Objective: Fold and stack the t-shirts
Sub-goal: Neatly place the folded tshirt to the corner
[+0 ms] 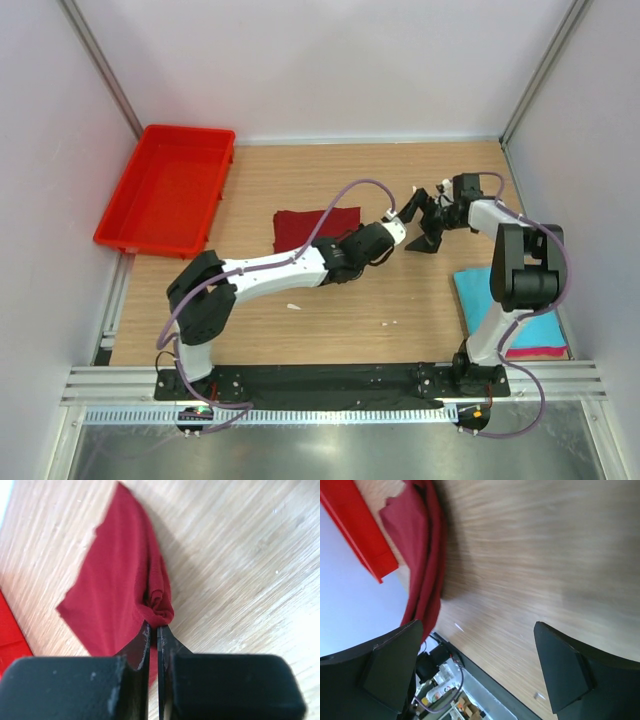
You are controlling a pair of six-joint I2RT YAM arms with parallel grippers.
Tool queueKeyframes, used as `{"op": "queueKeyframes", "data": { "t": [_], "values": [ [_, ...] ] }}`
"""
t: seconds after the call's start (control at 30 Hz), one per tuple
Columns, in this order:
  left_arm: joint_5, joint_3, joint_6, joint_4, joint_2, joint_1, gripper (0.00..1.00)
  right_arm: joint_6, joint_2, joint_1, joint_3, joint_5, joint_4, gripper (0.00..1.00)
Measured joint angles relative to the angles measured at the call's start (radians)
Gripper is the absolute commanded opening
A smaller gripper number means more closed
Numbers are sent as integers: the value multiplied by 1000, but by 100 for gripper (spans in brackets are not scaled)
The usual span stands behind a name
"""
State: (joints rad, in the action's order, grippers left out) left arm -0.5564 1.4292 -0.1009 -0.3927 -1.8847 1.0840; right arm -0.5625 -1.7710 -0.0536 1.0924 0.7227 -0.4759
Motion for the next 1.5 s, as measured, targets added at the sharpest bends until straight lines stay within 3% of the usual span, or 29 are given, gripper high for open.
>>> {"op": "queueKeyframes", "data": {
  "t": [0.37,0.6,0.8,0.87,1.03,1.13,1.17,1.23,1.27,1.37,1.5],
  "values": [
    [32,-40,15,-5,69,-24,0,-195,-121,209,95,87,250,100],
    [34,-40,15,-6,69,-27,0,-280,-151,250,84,74,301,99],
    [35,-40,15,-8,75,-30,0,-308,-197,267,80,57,335,92],
    [35,-40,15,-9,80,-31,0,-315,-225,275,80,49,351,81],
    [43,-40,16,-12,90,-33,0,-372,-278,288,89,65,409,80],
    [52,-40,21,-17,98,-33,0,-393,-304,299,114,44,459,65],
    [56,-41,24,-18,101,-33,0,-400,-314,303,122,35,478,51],
    [64,-46,35,-19,111,-33,1,-420,-335,309,130,22,507,34],
    [69,-48,41,-22,115,-33,14,-428,-342,311,132,16,517,5],
    [93,-52,65,-45,129,-33,52,-445,-354,321,134,-18,528,1],
    [166,-79,160,-95,192,-39,61,-392,-308,339,134,-167,419,1]
  ]
}}
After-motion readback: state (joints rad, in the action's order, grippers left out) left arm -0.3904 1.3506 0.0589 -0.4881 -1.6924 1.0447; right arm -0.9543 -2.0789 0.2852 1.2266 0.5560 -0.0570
